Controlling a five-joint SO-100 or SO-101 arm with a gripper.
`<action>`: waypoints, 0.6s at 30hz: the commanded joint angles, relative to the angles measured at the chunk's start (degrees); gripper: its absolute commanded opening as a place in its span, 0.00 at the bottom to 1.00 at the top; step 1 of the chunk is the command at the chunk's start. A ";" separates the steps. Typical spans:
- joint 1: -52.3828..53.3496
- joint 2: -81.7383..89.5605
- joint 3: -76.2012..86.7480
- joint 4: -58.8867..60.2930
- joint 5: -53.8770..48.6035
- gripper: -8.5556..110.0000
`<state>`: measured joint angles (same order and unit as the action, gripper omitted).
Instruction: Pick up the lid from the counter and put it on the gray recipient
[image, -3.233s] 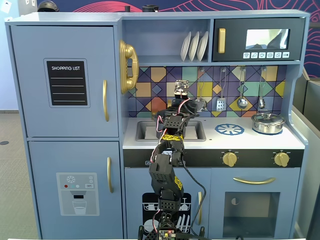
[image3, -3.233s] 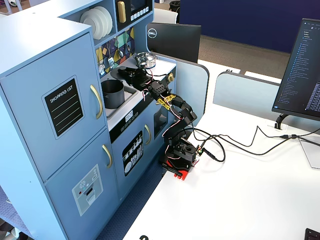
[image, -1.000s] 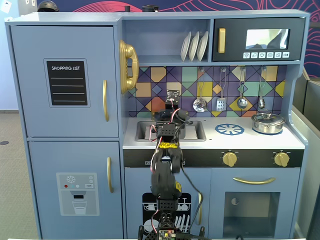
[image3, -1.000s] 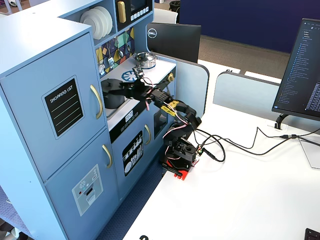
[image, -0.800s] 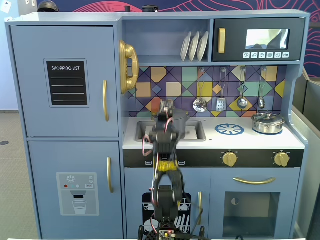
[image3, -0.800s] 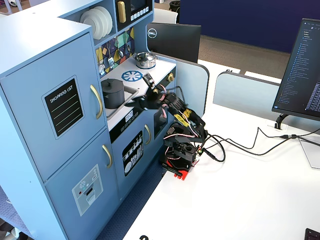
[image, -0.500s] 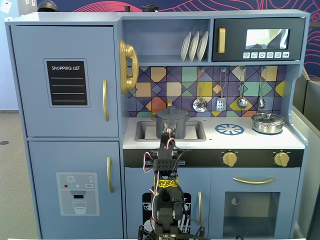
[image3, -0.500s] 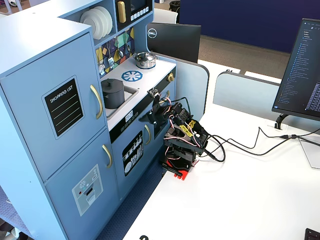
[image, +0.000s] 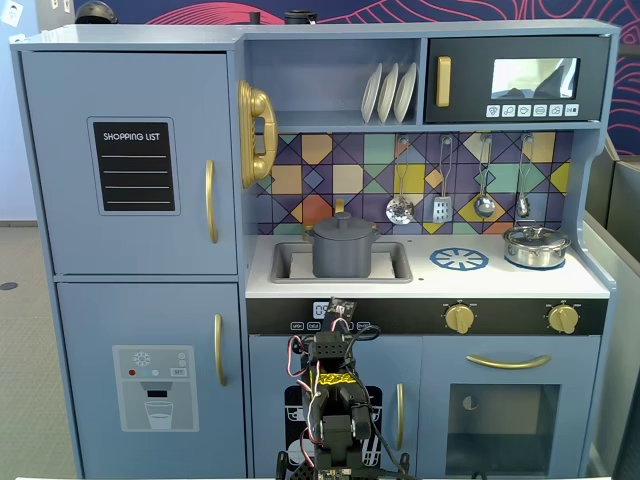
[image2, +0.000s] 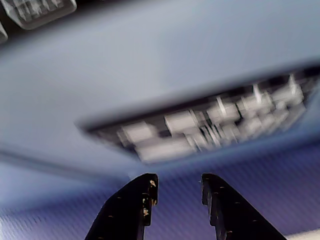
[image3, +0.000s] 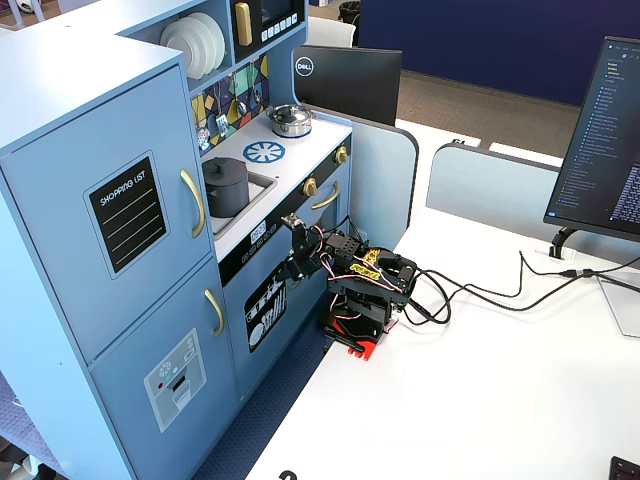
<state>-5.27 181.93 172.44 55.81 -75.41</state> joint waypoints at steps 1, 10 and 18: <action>-0.44 0.00 -0.53 10.55 -6.06 0.07; -0.62 0.09 -0.53 31.82 -13.45 0.10; 0.44 0.09 -0.53 31.73 -11.07 0.13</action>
<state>-5.89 182.29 171.47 77.78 -88.59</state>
